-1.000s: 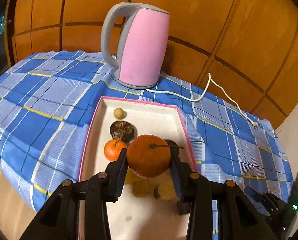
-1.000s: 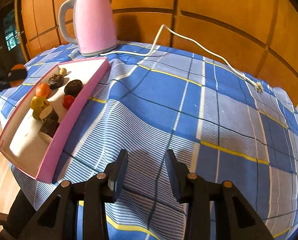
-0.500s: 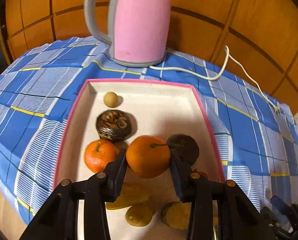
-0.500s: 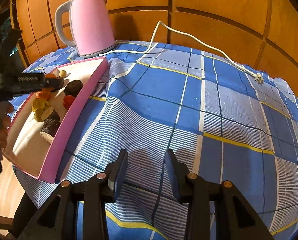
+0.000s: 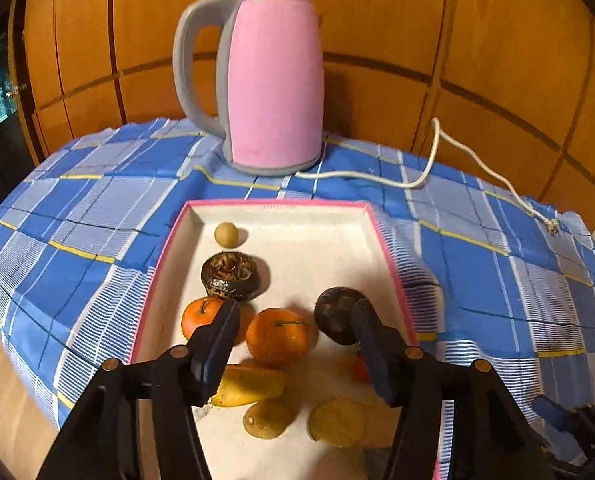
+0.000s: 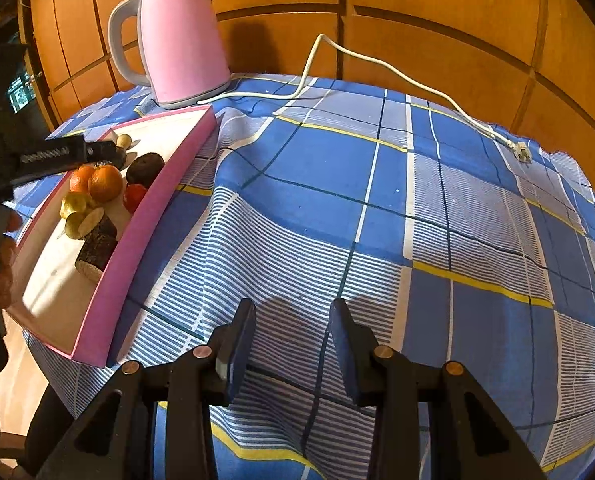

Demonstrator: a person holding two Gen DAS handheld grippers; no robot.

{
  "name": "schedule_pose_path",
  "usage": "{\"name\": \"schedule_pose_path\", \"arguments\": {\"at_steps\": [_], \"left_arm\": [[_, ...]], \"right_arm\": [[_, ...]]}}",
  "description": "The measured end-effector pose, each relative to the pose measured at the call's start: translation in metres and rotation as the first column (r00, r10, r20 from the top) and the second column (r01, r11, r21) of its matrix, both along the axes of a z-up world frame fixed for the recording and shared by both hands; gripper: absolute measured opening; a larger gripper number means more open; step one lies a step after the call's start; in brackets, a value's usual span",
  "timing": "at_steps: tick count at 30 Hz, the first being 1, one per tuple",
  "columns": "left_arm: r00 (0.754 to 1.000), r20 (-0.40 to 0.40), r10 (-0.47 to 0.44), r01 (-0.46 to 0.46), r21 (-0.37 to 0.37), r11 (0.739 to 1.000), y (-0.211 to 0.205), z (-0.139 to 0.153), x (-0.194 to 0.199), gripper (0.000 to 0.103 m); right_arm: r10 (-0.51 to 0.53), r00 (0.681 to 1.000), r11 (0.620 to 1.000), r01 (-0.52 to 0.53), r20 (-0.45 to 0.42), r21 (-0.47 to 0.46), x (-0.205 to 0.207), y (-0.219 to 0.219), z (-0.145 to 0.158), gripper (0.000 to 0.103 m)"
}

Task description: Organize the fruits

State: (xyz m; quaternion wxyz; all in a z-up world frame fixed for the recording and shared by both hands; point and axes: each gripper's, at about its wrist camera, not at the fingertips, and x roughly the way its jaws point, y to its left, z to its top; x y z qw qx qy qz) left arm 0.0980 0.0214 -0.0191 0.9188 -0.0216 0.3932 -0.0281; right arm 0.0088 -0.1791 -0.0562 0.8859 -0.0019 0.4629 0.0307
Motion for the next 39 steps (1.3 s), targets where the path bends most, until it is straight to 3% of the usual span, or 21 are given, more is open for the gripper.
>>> {"name": "schedule_pose_path", "arguments": {"at_steps": [10, 19, 27, 33, 39], "left_arm": [[0.999, 0.048, 0.014, -0.013, -0.023, 1.000, 0.000, 0.025, -0.025, 0.067], [0.998, 0.059, 0.015, -0.013, -0.024, 1.000, -0.001, 0.029, -0.046, 0.069], [0.997, 0.063, 0.037, -0.037, -0.005, 0.999, 0.005, 0.027, -0.064, 0.086], [0.998, 0.055, 0.044, -0.044, 0.007, 0.999, 0.012, 0.023, -0.078, 0.092], [0.997, 0.051, 0.052, -0.053, 0.013, 0.999, 0.020, 0.016, -0.095, 0.099]], "right_arm": [[0.019, 1.000, 1.000, -0.019, 0.007, -0.013, 0.003, 0.004, 0.004, 0.039], [0.060, 0.998, 0.998, -0.059, 0.020, -0.037, 0.010, 0.022, 0.015, 0.039], [0.072, 0.997, 0.997, -0.071, 0.038, -0.041, 0.027, 0.043, 0.028, 0.039], [0.020, 0.996, 1.000, -0.018, 0.088, -0.019, 0.015, 0.054, 0.032, 0.039], [-0.016, 0.997, 1.000, 0.017, 0.079, -0.009, 0.001, 0.057, 0.025, 0.039]]}}
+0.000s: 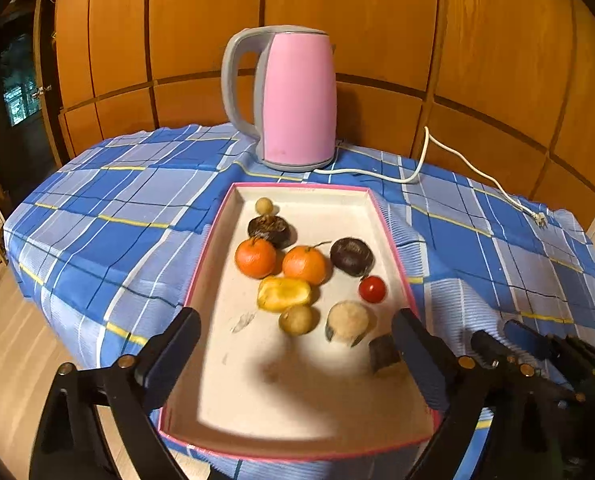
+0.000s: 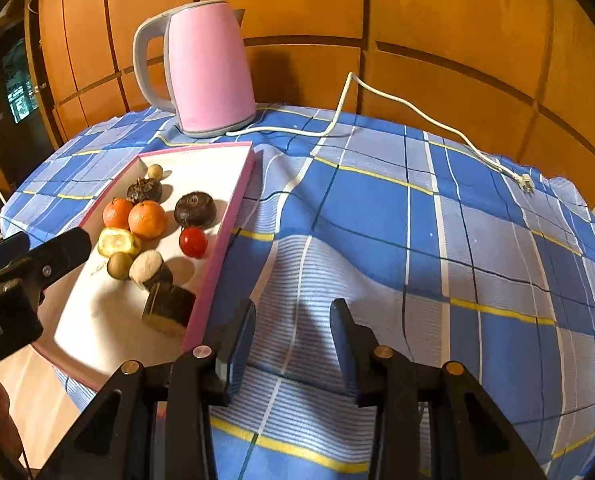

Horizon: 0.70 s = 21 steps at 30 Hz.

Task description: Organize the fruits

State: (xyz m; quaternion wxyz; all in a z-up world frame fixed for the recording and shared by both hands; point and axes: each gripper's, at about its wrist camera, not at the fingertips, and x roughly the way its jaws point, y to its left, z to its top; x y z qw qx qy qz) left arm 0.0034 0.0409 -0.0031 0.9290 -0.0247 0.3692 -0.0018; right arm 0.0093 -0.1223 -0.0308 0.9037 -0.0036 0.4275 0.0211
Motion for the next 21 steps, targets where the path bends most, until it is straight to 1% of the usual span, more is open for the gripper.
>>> {"name": "schedule_pose_path", "arguments": {"at_steps": [2, 4, 6, 7, 12, 21], "left_arm": [[1.000, 0.003, 0.006, -0.006, -0.001, 1.000, 0.0032, -0.0018, -0.0047, 0.103], [1.000, 0.002, 0.015, -0.015, -0.004, 1.000, 0.0052, -0.0033, -0.0075, 0.103], [1.000, -0.009, 0.016, -0.016, -0.011, 1.000, 0.0054, -0.0049, -0.0074, 0.103], [1.000, -0.011, 0.019, -0.019, -0.012, 1.000, 0.0053, -0.0051, -0.0072, 0.103], [0.999, 0.007, 0.032, -0.032, 0.021, 0.999, 0.0012, -0.0035, -0.0097, 0.103], [0.998, -0.001, 0.061, -0.061, 0.008, 0.998, 0.0076, -0.0075, -0.0080, 0.103]], "right_arm": [[-0.005, 1.000, 1.000, 0.005, 0.008, -0.002, -0.0014, 0.0009, 0.0017, 0.039], [-0.010, 1.000, 1.000, 0.010, 0.024, -0.008, -0.0026, 0.0020, 0.0050, 0.040], [-0.013, 0.999, 1.000, 0.014, 0.035, -0.010, -0.0037, 0.0032, 0.0075, 0.045], [-0.013, 0.999, 1.000, 0.013, 0.038, -0.011, -0.0042, 0.0038, 0.0079, 0.046], [-0.008, 0.999, 1.000, 0.009, 0.037, -0.015, -0.0060, 0.0060, 0.0084, 0.046], [0.009, 0.999, 1.000, -0.008, 0.044, -0.026, -0.0080, 0.0102, 0.0085, 0.046]]}}
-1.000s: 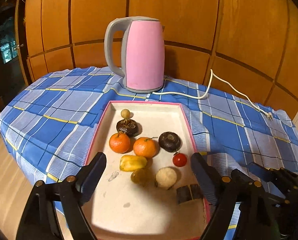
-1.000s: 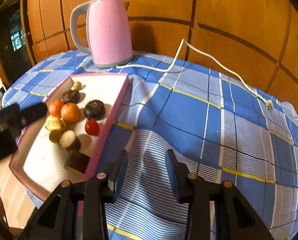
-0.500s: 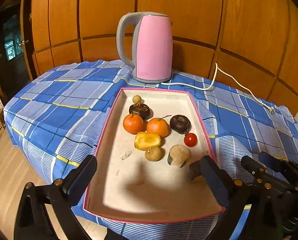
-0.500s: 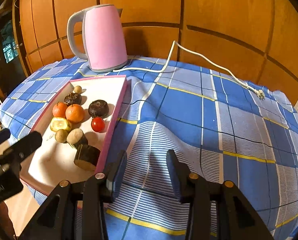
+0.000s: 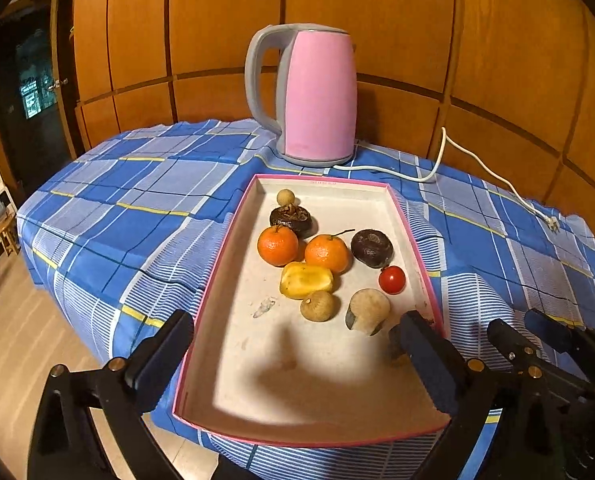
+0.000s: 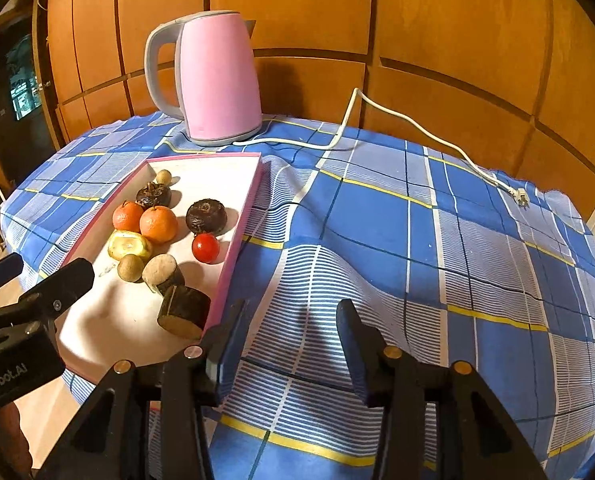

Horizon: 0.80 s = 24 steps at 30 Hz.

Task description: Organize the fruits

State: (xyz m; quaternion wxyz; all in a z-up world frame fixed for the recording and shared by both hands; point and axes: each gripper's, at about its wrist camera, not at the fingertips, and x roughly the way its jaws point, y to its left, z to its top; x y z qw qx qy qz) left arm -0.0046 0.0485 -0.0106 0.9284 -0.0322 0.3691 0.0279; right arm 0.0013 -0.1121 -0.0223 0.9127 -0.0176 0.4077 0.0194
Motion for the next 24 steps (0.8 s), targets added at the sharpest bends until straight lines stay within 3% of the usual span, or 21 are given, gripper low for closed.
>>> {"name": "schedule_pose_path", "arguments": {"at_steps": [24], "left_arm": [[1.000, 0.011, 0.020, -0.020, 0.002, 1.000, 0.0044, 0.0025, 0.0005, 0.103]], "right_arm": [[0.037, 0.999, 0.999, -0.037, 0.007, -0.021, -0.0004, 0.0088, -0.0004, 0.046]]}}
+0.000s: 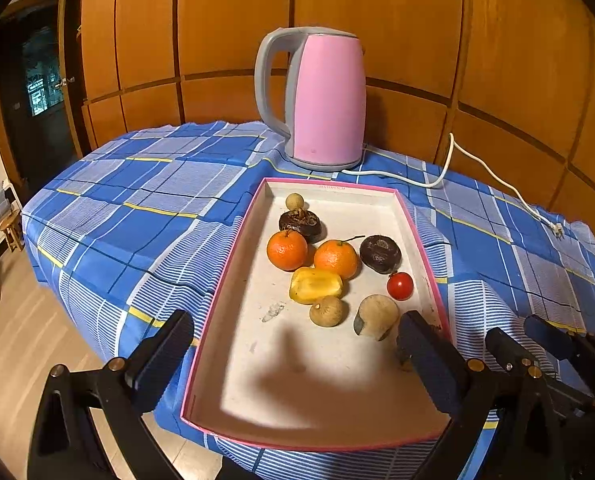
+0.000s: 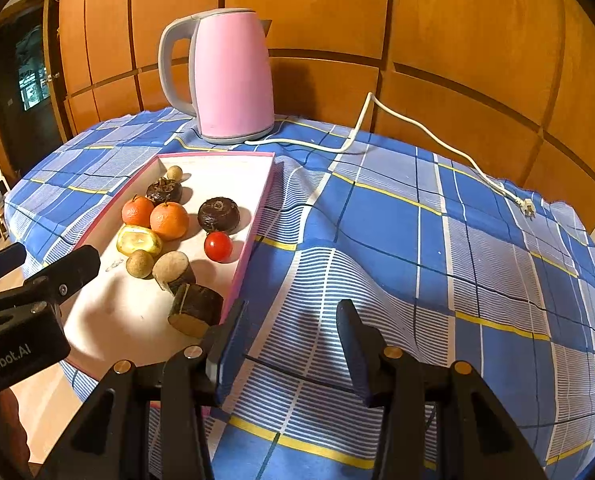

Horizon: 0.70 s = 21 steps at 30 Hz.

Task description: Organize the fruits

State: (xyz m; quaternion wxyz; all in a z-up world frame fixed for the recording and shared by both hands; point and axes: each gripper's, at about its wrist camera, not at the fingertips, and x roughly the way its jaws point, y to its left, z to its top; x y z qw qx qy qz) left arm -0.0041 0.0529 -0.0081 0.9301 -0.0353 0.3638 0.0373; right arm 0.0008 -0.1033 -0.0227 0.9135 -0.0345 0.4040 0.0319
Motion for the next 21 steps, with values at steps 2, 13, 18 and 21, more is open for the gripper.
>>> {"name": "schedule_pose_path", "arguments": {"at_steps": [2, 13, 18, 21], "left_arm": [[1.000, 0.002, -0.001, 0.001, -0.001, 1.000, 0.0001, 0.0005, -0.0001, 0.103], [1.000, 0.000, 0.000, 0.000, -0.002, 1.000, -0.0002, 0.0008, -0.0005, 0.103], [1.000, -0.003, -0.001, 0.001, -0.004, 1.000, -0.0008, 0.0015, -0.0008, 0.103], [1.000, -0.018, -0.003, 0.003, -0.013, 1.000, -0.0005, 0.0005, 0.0005, 0.103]], "right_arm": [[0.002, 1.000, 1.000, -0.002, 0.000, -0.001, 0.0000, 0.0003, 0.0001, 0.046], [0.004, 1.000, 1.000, -0.004, 0.004, -0.002, -0.0005, 0.0005, 0.0005, 0.046], [0.009, 1.000, 1.000, -0.009, 0.005, -0.006, -0.0013, 0.0011, 0.0004, 0.046], [0.012, 1.000, 1.000, -0.012, 0.006, -0.007, -0.0017, 0.0014, 0.0005, 0.046]]}}
